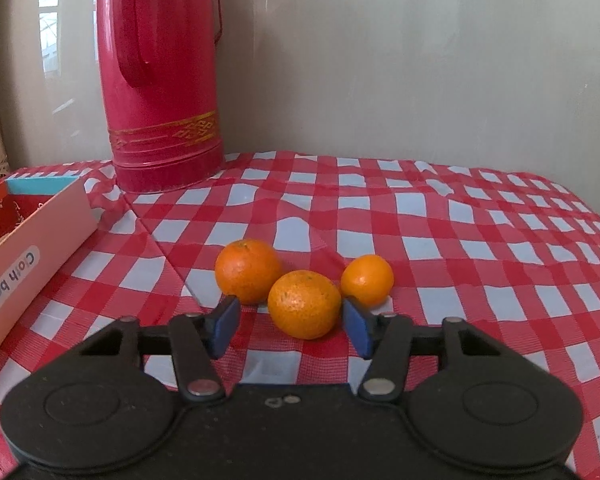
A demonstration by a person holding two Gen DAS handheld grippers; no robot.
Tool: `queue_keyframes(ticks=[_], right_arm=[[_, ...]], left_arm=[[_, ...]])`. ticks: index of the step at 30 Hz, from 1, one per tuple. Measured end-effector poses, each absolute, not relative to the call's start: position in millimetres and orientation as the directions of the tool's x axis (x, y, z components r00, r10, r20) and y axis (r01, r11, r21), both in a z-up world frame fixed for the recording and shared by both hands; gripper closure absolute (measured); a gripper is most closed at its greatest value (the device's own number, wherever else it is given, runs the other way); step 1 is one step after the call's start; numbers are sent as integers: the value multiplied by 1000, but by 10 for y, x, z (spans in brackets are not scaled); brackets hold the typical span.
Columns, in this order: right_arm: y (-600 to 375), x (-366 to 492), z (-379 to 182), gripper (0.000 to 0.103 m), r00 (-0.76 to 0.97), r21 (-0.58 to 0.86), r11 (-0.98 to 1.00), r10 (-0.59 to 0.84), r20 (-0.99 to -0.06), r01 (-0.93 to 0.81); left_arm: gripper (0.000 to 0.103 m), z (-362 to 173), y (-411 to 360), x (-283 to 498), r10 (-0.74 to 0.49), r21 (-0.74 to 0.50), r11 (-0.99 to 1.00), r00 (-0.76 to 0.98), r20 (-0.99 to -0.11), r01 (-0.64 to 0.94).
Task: Organize fruits
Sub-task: 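Reach the right tool to the middle tangerine and close on it, then carry the tangerine in the right tool into the box and release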
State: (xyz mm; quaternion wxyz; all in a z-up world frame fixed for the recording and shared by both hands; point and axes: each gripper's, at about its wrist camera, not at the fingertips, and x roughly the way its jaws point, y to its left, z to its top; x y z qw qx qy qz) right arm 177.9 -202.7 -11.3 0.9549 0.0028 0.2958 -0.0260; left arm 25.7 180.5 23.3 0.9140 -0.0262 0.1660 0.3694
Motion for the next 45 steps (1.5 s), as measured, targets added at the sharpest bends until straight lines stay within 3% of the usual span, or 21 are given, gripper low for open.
queue_keyframes(ticks=[11, 45], right_arm=[[-2045, 1772, -113, 70, 825, -6, 998, -55, -562, 62], [-2052, 1414, -10, 72, 856, 34, 998, 66, -512, -57]], left_arm=[[0, 252, 1725, 254, 668, 97, 730, 676, -312, -677], [0, 257, 1690, 245, 661, 80, 733, 678, -321, -676]])
